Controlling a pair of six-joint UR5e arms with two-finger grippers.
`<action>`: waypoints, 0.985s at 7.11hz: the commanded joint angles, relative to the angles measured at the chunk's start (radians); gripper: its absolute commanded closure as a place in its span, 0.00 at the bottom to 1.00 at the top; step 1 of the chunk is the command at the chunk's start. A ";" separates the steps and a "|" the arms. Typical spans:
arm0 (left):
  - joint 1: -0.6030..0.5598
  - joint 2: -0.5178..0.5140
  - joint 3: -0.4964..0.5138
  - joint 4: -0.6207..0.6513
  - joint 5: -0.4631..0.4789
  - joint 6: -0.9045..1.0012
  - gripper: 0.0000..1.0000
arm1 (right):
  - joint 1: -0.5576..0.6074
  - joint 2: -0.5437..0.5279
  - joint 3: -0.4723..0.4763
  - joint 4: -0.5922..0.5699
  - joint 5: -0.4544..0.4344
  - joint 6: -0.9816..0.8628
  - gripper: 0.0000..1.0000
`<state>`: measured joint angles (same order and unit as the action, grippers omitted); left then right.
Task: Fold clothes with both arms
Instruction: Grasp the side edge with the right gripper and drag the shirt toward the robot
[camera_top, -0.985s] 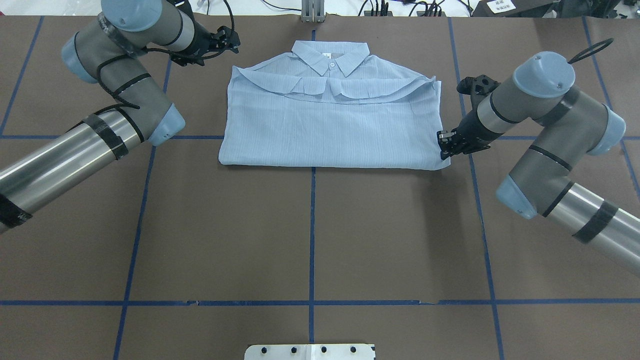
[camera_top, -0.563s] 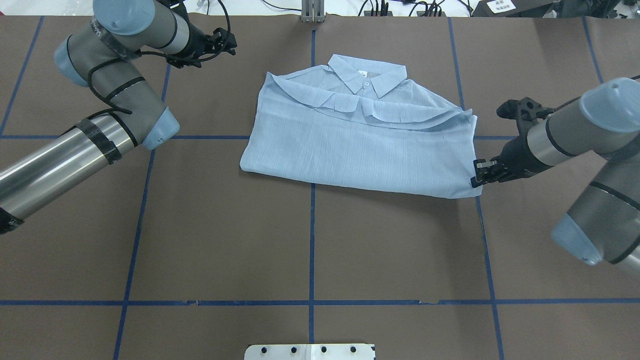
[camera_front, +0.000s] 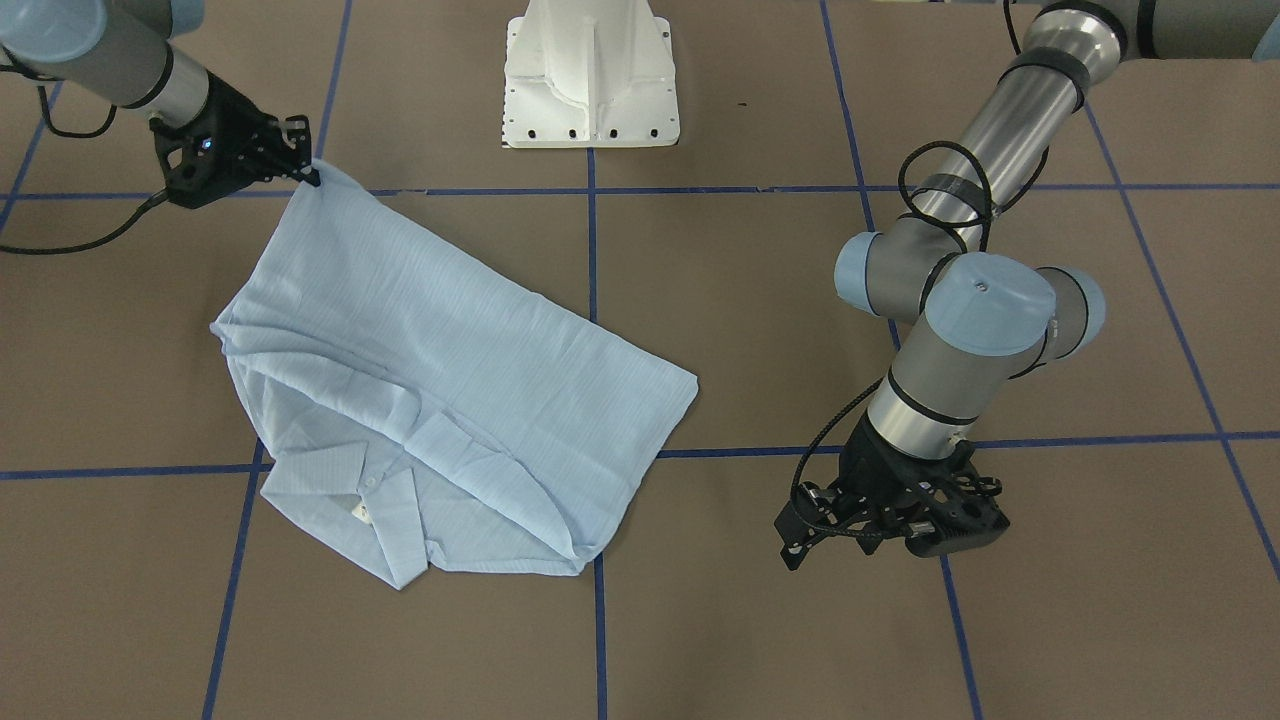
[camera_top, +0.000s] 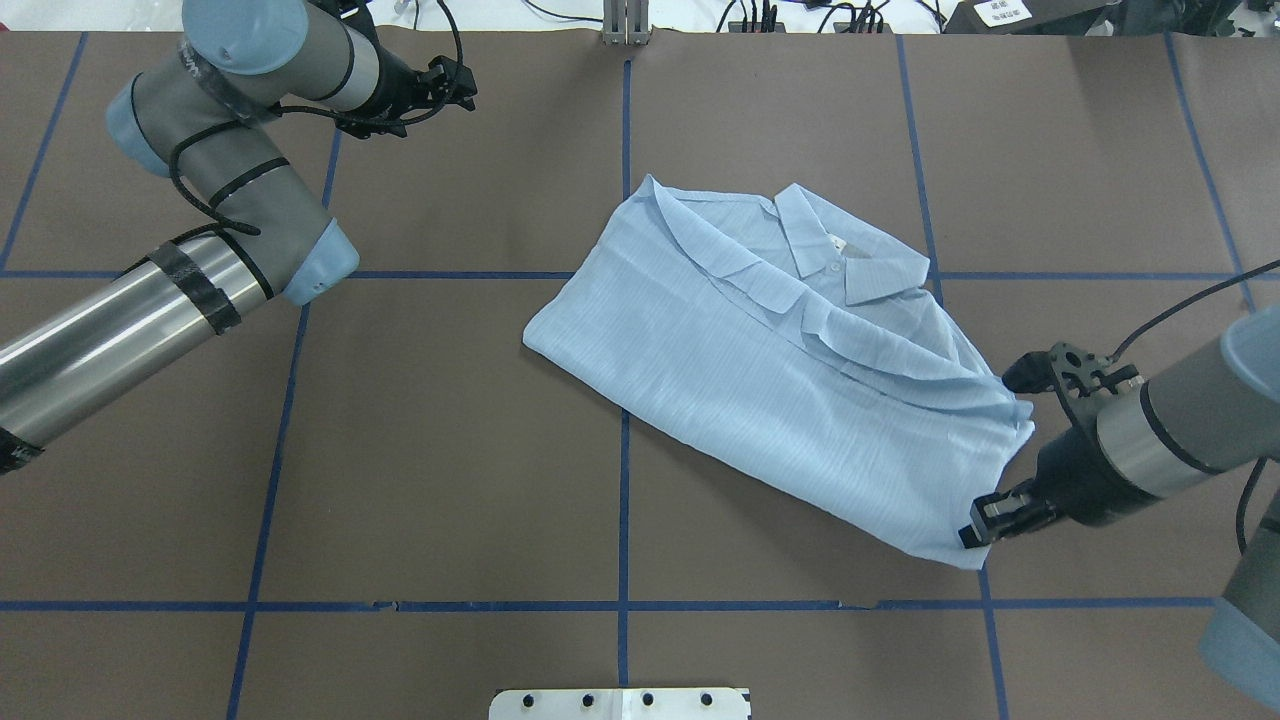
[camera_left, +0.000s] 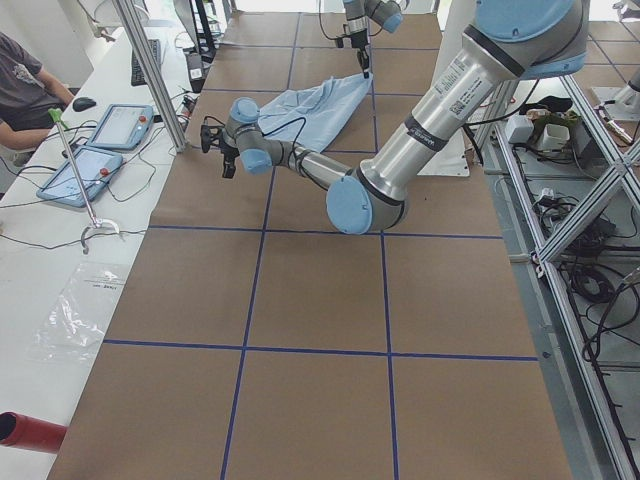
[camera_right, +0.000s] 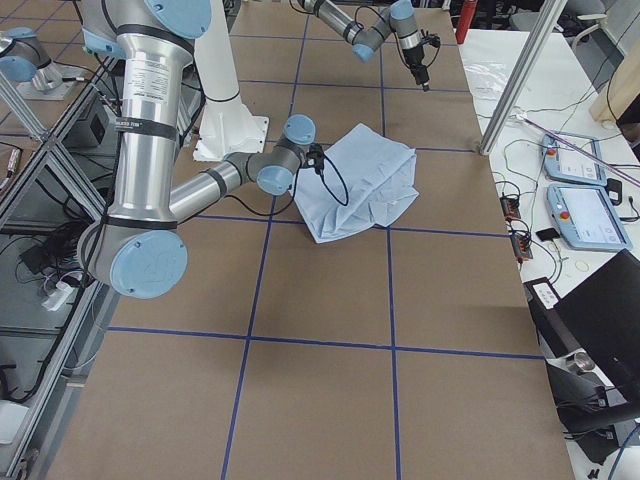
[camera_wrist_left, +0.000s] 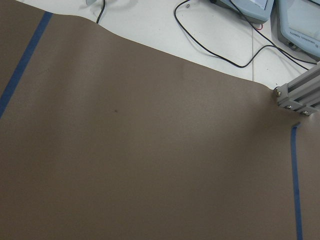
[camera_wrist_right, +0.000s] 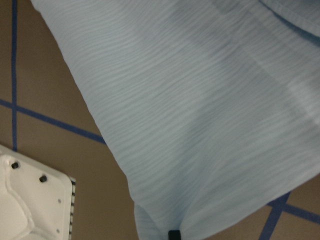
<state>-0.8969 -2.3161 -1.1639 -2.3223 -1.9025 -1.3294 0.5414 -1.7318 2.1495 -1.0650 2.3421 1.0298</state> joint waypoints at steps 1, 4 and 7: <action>0.003 0.033 -0.062 0.004 -0.001 -0.016 0.02 | -0.177 -0.028 0.047 0.017 -0.001 0.004 1.00; 0.030 0.032 -0.068 0.003 -0.003 -0.017 0.01 | -0.212 0.013 0.040 0.064 -0.012 0.018 0.00; 0.093 0.084 -0.272 0.207 -0.036 -0.024 0.01 | -0.037 0.069 0.035 0.259 -0.183 0.016 0.00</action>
<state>-0.8363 -2.2590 -1.3320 -2.2232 -1.9293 -1.3497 0.4423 -1.6755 2.1859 -0.8882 2.2248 1.0472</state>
